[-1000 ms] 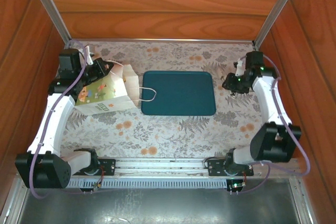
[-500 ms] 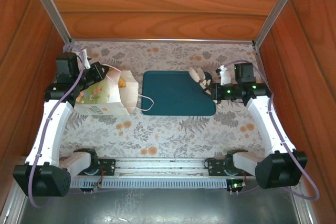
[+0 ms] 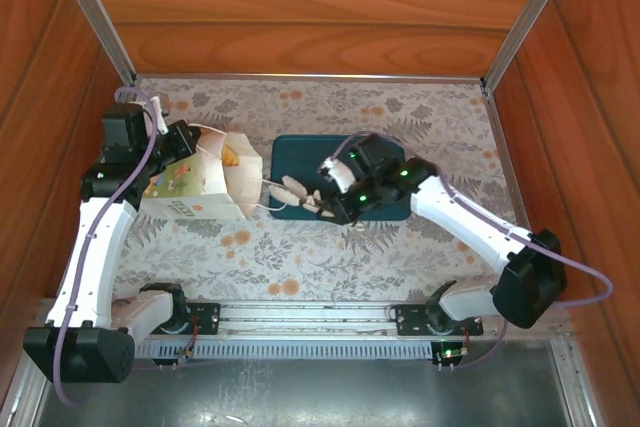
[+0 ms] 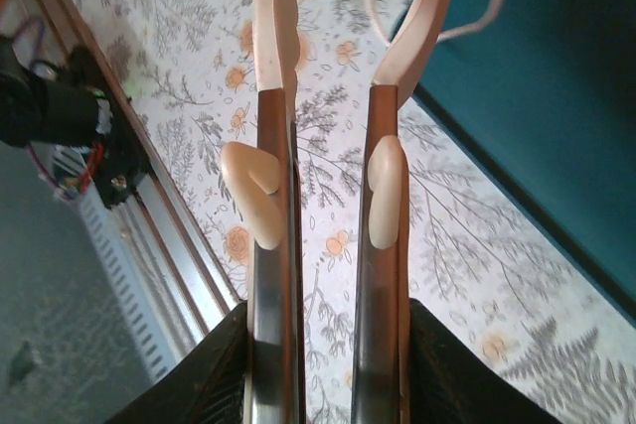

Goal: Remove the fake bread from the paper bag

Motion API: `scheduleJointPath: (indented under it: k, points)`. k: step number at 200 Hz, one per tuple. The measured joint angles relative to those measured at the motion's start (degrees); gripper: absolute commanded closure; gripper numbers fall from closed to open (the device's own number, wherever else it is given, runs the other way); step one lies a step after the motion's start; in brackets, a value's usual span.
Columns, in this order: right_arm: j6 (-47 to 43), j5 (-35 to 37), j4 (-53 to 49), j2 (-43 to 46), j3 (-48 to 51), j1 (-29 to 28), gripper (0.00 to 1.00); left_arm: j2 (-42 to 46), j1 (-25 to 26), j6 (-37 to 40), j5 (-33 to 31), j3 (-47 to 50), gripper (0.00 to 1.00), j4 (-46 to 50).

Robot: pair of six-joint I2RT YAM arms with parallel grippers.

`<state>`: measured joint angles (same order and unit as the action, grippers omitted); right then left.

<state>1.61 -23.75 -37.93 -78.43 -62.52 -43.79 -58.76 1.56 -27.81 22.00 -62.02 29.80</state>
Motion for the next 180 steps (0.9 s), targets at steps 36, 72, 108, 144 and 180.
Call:
scheduleJointPath:
  k: [36,72,108,144,180]
  points:
    - [-2.7,9.6,5.0,-6.1,-4.3,-6.6,0.61,0.5,0.0,1.2,-0.7,0.0,1.0,1.2]
    - [-7.0,17.7,7.3,-14.9,-11.6,-9.3,0.59,0.6,0.0,1.3,-0.7,0.0,1.0,2.0]
    - [-12.6,23.4,8.0,-22.7,-17.5,-11.6,0.58,0.6,0.0,1.3,-0.8,-0.3,1.0,2.4]
    - [-16.7,28.2,8.5,-26.3,-19.7,-13.7,0.57,0.6,0.0,1.3,-0.7,-1.0,1.0,2.4]
    - [-19.4,33.3,9.4,-29.1,-21.7,-14.9,0.54,0.6,0.0,1.3,-0.7,-1.4,1.0,2.4]
